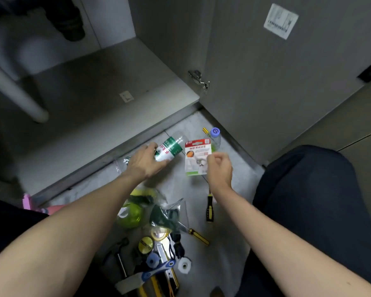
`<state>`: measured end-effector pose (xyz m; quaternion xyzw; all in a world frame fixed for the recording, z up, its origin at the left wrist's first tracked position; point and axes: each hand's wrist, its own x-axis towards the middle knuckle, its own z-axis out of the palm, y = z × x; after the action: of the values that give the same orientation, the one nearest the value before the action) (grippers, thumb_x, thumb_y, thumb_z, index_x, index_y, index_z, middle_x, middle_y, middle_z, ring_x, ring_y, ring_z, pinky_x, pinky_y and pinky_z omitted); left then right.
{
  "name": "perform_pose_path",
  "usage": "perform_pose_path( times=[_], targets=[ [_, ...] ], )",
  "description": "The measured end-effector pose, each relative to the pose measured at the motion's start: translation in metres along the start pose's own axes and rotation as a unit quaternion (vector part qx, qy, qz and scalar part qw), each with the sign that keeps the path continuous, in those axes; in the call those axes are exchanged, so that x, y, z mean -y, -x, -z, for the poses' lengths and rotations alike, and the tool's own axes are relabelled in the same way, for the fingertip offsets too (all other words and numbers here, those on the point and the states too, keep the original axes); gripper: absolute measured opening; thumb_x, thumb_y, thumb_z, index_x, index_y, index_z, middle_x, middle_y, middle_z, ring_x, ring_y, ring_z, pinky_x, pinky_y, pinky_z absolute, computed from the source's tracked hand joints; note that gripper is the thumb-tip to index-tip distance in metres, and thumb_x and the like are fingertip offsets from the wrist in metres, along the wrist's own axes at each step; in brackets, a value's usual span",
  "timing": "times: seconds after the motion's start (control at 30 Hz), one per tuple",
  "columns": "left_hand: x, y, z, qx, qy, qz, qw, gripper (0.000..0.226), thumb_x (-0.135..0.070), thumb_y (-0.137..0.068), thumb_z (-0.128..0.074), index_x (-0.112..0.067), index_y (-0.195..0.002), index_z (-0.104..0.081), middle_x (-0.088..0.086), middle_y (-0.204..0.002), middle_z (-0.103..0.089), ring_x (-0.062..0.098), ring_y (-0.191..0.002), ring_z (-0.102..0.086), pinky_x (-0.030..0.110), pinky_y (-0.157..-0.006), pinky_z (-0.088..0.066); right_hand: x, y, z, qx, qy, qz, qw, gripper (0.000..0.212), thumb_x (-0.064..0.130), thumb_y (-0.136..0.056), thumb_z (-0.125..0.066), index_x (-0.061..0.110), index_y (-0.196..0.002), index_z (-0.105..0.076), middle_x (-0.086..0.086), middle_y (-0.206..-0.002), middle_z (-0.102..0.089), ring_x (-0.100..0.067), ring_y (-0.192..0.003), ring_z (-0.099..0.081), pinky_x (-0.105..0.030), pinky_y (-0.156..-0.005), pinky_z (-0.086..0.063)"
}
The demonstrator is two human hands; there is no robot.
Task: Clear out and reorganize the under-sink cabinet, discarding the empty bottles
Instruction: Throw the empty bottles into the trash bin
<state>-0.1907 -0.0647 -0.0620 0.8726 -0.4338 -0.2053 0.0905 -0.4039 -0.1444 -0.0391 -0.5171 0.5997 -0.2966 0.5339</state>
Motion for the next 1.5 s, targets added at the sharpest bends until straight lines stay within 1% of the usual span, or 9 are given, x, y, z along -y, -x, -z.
perform_pose_path(
  times=[0.13, 0.27, 0.37, 0.5, 0.7, 0.9, 1.23, 1.4, 1.5],
  targets=[
    [-0.023, 0.013, 0.043, -0.069, 0.103, 0.009, 0.992, 0.065, -0.070, -0.075, -0.056, -0.028, -0.124, -0.048, 0.004, -0.113, -0.057, 0.028, -0.093, -0.061, 0.042, -0.078, -0.055, 0.068, 0.002, 0.005, -0.046, -0.149, 0.040, 0.987, 0.011, 0.015, -0.094, -0.052, 0.024, -0.089, -0.056, 0.010, -0.082, -0.066, -0.008, -0.077, -0.067, -0.030, -0.069, -0.052],
    [-0.062, 0.028, 0.099, -0.133, 0.305, 0.032, 0.942, 0.051, -0.068, -0.077, -0.059, -0.030, -0.112, -0.056, -0.002, -0.091, -0.068, 0.019, -0.063, -0.070, 0.038, -0.057, -0.060, 0.129, 0.017, 0.016, -0.008, -0.246, 0.072, 0.967, 0.008, 0.013, -0.095, -0.056, 0.017, -0.095, -0.063, 0.013, -0.075, -0.070, -0.005, -0.068, -0.069, -0.025, -0.057, -0.052],
    [-0.100, 0.036, 0.137, -0.086, 0.401, 0.039, 0.911, 0.045, -0.058, -0.082, -0.063, -0.026, -0.112, -0.055, -0.003, -0.087, -0.067, 0.011, -0.051, -0.065, 0.023, -0.040, -0.049, 0.160, 0.031, 0.041, 0.021, -0.243, 0.099, 0.965, 0.010, 0.013, -0.092, -0.058, 0.013, -0.098, -0.067, 0.009, -0.075, -0.072, -0.008, -0.067, -0.069, -0.024, -0.054, -0.051],
    [-0.142, 0.058, 0.168, 0.052, 0.482, 0.016, 0.875, 0.046, -0.039, -0.082, -0.060, -0.021, -0.122, -0.047, 0.009, -0.092, -0.066, 0.018, -0.057, -0.061, 0.025, -0.048, -0.047, 0.172, 0.046, 0.099, 0.035, -0.237, 0.091, 0.967, 0.017, 0.013, -0.087, -0.060, 0.012, -0.102, -0.069, -0.003, -0.085, -0.076, -0.015, -0.070, -0.072, -0.027, -0.053, -0.053],
    [-0.199, 0.097, 0.171, 0.169, 0.428, -0.084, 0.884, 0.069, -0.040, -0.070, -0.063, -0.022, -0.132, -0.038, 0.010, -0.115, -0.061, 0.024, -0.080, -0.067, 0.035, -0.060, -0.054, 0.137, 0.064, 0.188, -0.019, -0.200, 0.075, 0.977, 0.024, 0.010, -0.088, -0.061, 0.015, -0.111, -0.067, -0.003, -0.090, -0.078, -0.012, -0.069, -0.073, -0.023, -0.047, -0.052],
    [-0.248, 0.140, 0.142, 0.189, 0.357, -0.197, 0.893, 0.045, -0.054, -0.074, -0.071, -0.033, -0.112, -0.059, -0.006, -0.102, -0.071, 0.014, -0.075, -0.072, 0.032, -0.059, -0.053, 0.080, 0.099, 0.270, -0.091, -0.142, 0.102, 0.980, 0.021, 0.005, -0.087, -0.067, 0.019, -0.102, -0.073, -0.003, -0.097, -0.077, -0.013, -0.081, -0.073, -0.020, -0.061, -0.055],
    [-0.301, 0.215, 0.046, 0.488, 0.409, -0.133, 0.759, 0.051, -0.034, -0.073, -0.074, -0.023, -0.122, -0.063, 0.007, -0.121, -0.068, 0.020, -0.092, -0.070, 0.038, -0.058, -0.054, -0.019, 0.182, 0.419, -0.286, 0.002, 0.077, 0.955, 0.023, 0.017, -0.090, -0.066, 0.035, -0.102, -0.070, 0.013, -0.102, -0.074, -0.007, -0.091, -0.070, -0.027, -0.074, -0.049],
    [-0.333, 0.238, 0.018, 0.428, 0.271, -0.226, 0.832, 0.057, -0.042, -0.064, -0.078, -0.042, -0.117, -0.059, -0.007, -0.116, -0.066, 0.036, -0.096, -0.069, 0.044, -0.063, -0.056, -0.048, 0.203, 0.463, -0.376, 0.248, 0.047, 0.891, 0.019, 0.023, -0.091, -0.060, 0.036, -0.104, -0.060, 0.019, -0.101, -0.065, -0.007, -0.088, -0.059, -0.032, -0.076, -0.044],
    [-0.367, 0.256, 0.008, 0.316, 0.080, -0.384, 0.864, 0.055, -0.052, -0.067, -0.073, -0.045, -0.118, -0.054, -0.018, -0.107, -0.060, 0.017, -0.087, -0.063, 0.030, -0.062, -0.049, -0.064, 0.214, 0.479, -0.388, 0.350, 0.026, 0.852, 0.011, 0.033, -0.093, -0.056, 0.037, -0.103, -0.057, 0.017, -0.100, -0.059, -0.012, -0.082, -0.057, -0.034, -0.072, -0.044]
  ],
)
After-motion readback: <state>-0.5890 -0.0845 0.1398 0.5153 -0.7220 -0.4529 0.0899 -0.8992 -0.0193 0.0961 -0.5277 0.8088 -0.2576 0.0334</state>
